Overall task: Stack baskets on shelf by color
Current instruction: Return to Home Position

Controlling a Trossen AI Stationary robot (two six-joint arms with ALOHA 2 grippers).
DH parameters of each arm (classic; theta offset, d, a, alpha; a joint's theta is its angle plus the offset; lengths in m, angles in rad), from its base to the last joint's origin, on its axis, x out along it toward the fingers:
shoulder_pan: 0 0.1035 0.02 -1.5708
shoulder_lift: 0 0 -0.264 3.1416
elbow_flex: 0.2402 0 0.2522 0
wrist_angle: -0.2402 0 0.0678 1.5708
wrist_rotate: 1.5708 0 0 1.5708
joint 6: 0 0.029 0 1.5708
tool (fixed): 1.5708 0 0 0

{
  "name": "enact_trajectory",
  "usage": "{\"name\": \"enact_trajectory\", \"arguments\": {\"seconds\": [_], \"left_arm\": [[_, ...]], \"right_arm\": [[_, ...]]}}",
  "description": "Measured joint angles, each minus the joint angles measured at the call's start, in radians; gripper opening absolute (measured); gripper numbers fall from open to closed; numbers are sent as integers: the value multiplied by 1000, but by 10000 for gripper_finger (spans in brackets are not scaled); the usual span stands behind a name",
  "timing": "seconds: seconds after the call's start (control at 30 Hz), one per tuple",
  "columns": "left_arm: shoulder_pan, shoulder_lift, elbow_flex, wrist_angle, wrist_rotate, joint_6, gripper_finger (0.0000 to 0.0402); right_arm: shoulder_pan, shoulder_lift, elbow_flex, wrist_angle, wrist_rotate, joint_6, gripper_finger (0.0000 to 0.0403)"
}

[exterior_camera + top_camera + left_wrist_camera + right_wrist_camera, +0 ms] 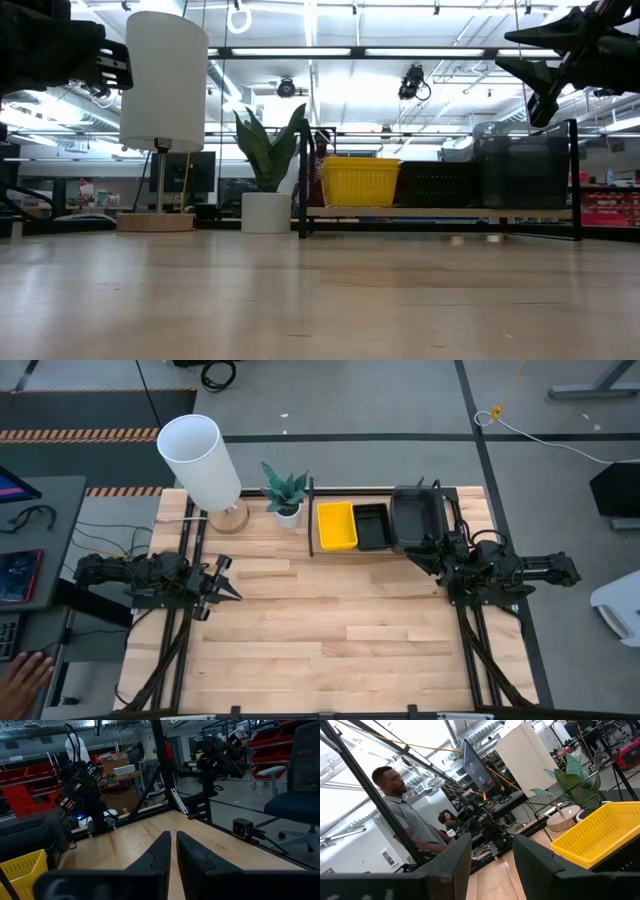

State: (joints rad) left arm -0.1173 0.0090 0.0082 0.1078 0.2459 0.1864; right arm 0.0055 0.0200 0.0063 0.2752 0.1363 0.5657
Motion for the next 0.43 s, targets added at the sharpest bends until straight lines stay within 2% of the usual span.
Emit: {"name": "enact_trajectory", "arguments": {"seconds": [0.23,0.43], "left_arm": [[0,0,0,0,0,0,28],[0,0,0,0,0,0,36]], "right_arm": [[0,0,0,0,0,0,150],[0,0,0,0,0,0,150]]}}
